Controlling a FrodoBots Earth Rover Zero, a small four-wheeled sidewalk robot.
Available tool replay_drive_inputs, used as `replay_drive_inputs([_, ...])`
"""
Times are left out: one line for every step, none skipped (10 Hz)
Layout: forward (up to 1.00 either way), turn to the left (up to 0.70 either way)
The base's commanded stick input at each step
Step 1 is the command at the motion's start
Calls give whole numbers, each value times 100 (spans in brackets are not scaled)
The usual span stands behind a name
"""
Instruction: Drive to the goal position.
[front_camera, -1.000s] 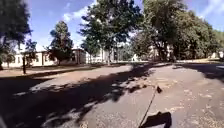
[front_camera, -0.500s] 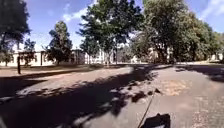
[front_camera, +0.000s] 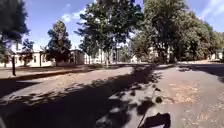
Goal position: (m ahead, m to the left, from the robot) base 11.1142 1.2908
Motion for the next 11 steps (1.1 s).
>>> replay_drive_inputs([70,0])
replay_drive_inputs([70,0])
replay_drive_inputs([70,0])
replay_drive_inputs([70,0])
replay_drive_inputs([70,0])
replay_drive_inputs([70,0])
replay_drive_inputs([70,0])
replay_drive_inputs([70,0])
replay_drive_inputs([70,7])
replay_drive_inputs([70,35])
replay_drive_inputs([70,34])
